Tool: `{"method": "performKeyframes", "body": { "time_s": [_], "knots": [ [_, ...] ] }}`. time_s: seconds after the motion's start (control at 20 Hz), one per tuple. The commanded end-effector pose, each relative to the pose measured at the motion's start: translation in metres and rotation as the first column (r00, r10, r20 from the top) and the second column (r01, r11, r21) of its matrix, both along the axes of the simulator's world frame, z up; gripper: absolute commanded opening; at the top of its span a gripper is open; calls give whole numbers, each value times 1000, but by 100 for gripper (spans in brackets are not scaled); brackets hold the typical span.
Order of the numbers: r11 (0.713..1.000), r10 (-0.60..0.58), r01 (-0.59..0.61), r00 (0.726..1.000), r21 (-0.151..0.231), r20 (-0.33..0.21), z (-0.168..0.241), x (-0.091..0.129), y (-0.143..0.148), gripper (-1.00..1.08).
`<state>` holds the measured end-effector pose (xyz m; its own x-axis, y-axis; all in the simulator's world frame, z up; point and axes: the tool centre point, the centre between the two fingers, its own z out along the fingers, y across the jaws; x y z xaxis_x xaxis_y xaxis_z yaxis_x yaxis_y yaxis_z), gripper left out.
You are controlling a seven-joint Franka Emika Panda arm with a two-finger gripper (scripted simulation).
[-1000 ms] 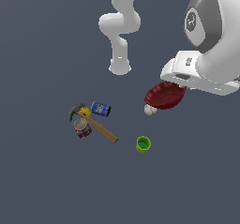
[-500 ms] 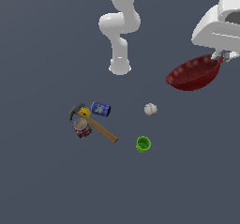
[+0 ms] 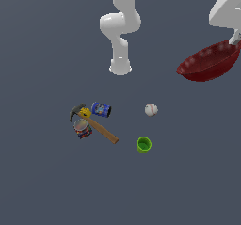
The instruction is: Pick up a designated object from a clutter of objects.
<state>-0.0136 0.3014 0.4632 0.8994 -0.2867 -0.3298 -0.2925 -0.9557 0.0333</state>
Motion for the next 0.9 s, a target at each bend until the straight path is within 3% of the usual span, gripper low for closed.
{"method": "performKeyframes", "body": {
  "time_s": [0.0,0.85],
  "knots": [
    [1000,0,0,1000,0,6,5,0,2,-100],
    [1000,1,-1,1000,-1,4,29,-2,-17,-100]
  ]
}}
